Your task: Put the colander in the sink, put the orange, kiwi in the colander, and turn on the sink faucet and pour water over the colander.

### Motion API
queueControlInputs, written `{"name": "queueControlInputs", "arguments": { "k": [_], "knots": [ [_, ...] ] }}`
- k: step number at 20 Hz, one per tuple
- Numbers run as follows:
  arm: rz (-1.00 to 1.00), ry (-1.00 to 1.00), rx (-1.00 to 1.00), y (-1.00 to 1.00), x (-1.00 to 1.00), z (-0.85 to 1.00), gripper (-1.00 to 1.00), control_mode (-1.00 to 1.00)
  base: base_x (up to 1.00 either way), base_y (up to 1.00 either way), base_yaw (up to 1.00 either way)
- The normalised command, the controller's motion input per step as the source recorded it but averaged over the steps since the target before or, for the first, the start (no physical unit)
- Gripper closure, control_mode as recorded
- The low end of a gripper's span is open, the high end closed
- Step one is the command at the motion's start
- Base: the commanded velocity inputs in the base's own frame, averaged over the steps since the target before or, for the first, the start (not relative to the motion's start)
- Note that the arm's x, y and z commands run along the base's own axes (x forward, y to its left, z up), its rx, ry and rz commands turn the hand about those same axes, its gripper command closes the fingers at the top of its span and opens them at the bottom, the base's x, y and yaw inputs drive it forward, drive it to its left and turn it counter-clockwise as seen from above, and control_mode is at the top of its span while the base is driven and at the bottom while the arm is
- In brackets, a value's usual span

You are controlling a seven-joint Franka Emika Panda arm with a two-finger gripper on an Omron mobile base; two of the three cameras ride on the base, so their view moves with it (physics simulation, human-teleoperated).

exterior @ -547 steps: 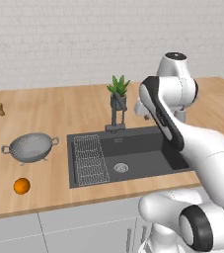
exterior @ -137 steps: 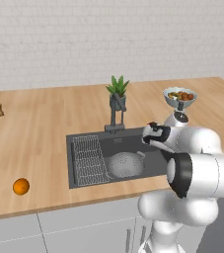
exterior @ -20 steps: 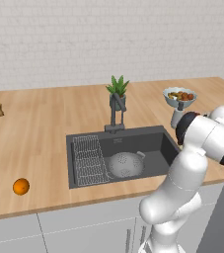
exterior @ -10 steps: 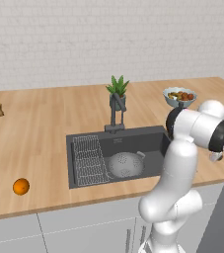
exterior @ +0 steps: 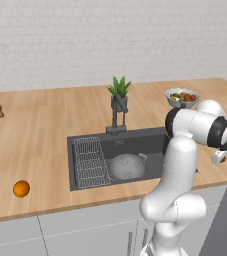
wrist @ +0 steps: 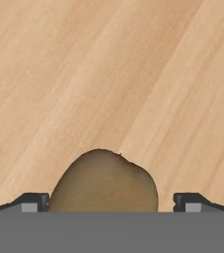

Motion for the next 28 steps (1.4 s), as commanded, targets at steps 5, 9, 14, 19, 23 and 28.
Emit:
{"name": "queueControlInputs", "arguments": {
  "k": [5,9,14,19,23,28],
  "knots": [
    [0.04,0.0,0.0,0.0,0.11,-0.11,-1.0,-1.0,0.0,0.0,0.0],
    [0.03,0.02,0.0,0.0,0.05,-0.26,1.0,-1.0,0.0,0.0,0.0],
    [0.03,0.01,0.0,0.0,0.01,-0.18,1.0,-1.0,0.0,0.0,0.0],
    [0.01,0.0,0.04,0.0,-0.1,0.15,1.0,-1.0,0.0,0.0,0.0],
    [0.0,0.03,0.08,0.04,-0.12,0.4,1.0,-1.0,0.0,0.0,0.0],
    [0.0,0.02,0.09,0.26,-0.05,0.4,1.0,-1.0,0.0,0.0,0.0]
  ]
}}
